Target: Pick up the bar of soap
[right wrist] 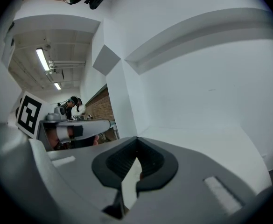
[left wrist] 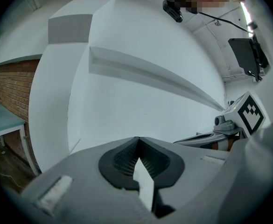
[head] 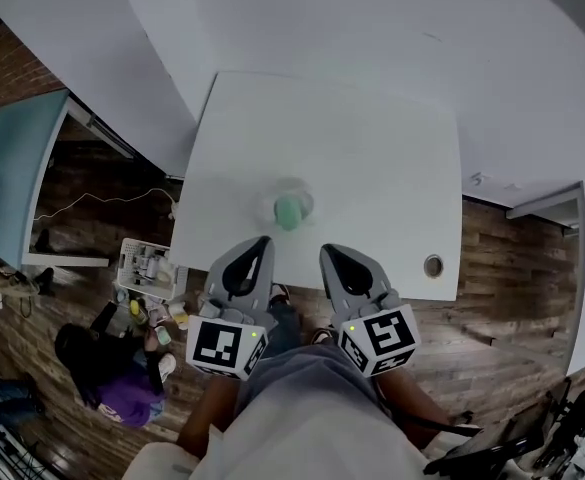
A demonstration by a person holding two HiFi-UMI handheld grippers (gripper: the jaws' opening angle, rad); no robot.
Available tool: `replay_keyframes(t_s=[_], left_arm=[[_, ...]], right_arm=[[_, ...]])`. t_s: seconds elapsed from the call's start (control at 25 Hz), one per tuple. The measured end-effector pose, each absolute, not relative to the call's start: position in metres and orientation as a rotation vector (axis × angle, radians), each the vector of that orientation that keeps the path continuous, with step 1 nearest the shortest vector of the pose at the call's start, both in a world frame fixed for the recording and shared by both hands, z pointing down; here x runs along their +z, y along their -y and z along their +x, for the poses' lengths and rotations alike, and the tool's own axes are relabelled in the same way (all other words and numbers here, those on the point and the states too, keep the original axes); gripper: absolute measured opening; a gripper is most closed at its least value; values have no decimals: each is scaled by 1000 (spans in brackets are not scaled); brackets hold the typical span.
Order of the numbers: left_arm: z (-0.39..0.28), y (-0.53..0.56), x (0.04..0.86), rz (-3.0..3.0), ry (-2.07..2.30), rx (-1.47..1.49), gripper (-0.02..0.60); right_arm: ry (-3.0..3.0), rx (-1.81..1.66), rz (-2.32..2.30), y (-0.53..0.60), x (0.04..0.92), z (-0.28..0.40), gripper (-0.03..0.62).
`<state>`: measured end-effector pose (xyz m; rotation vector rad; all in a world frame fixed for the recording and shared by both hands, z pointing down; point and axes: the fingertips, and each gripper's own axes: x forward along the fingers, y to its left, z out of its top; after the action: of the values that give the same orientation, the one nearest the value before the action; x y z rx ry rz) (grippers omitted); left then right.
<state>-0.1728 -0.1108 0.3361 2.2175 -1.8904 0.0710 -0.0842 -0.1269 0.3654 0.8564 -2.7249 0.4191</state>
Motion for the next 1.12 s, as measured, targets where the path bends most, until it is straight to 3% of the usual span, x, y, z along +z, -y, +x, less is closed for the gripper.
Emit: replay_keyframes(t_s=[0.44,1.12], left_arm=[[-216,168,417,2295,1691,283,1],[-201,225,538,2361,1351,759,2]], right_arm=[[2582,541,953,154,426,-122,2],[2460,720,1024,159,487,-122,5]])
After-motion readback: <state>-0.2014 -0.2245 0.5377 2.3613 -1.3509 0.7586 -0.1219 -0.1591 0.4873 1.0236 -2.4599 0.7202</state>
